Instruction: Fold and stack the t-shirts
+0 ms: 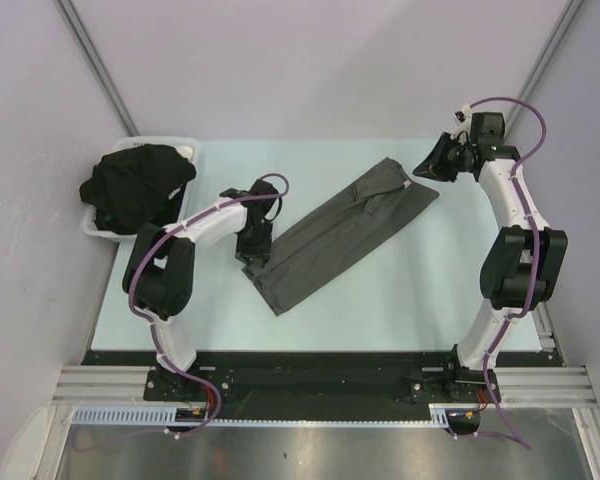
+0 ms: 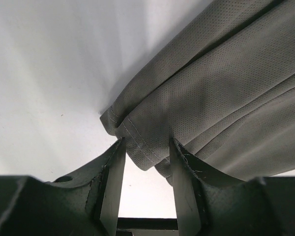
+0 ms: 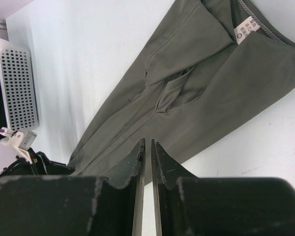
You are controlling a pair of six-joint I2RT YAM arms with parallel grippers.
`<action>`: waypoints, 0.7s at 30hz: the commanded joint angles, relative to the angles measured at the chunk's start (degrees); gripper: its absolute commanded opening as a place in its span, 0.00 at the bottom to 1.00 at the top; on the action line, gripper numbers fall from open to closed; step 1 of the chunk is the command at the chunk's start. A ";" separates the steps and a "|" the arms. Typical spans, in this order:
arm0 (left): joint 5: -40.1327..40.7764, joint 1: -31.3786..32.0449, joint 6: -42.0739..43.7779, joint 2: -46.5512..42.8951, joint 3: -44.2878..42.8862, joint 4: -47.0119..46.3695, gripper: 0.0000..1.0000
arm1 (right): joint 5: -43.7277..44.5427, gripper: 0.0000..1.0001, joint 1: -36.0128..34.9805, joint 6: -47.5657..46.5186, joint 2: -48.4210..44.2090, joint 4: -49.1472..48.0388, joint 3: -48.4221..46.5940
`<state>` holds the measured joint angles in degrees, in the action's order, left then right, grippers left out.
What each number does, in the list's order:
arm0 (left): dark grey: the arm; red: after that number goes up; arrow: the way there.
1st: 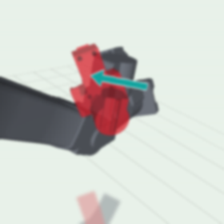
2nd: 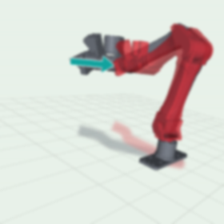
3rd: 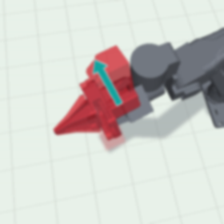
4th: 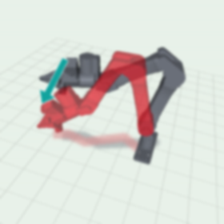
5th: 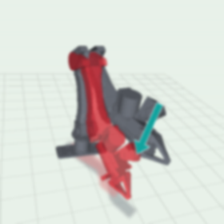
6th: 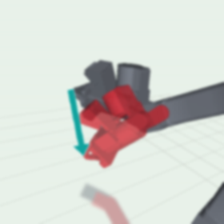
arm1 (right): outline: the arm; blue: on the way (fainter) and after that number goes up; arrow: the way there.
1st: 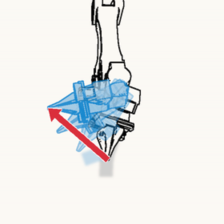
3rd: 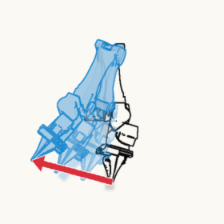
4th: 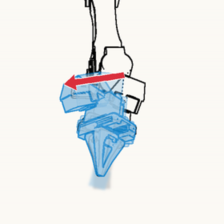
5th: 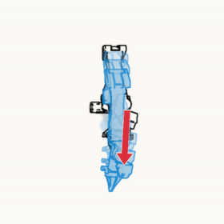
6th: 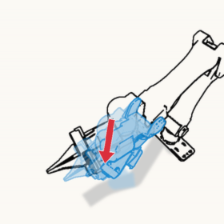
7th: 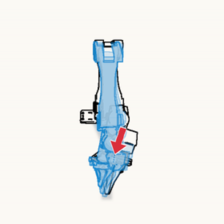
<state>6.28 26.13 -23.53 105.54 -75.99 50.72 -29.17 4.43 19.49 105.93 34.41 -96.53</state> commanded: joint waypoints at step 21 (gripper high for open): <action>-3.65 -2.31 -0.99 -1.21 2.77 -4.66 0.54 | -1.68 0.14 0.58 0.46 -1.87 -1.45 0.64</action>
<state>4.43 24.43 -23.59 105.86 -73.41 48.14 -29.47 4.64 19.51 105.93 34.39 -96.31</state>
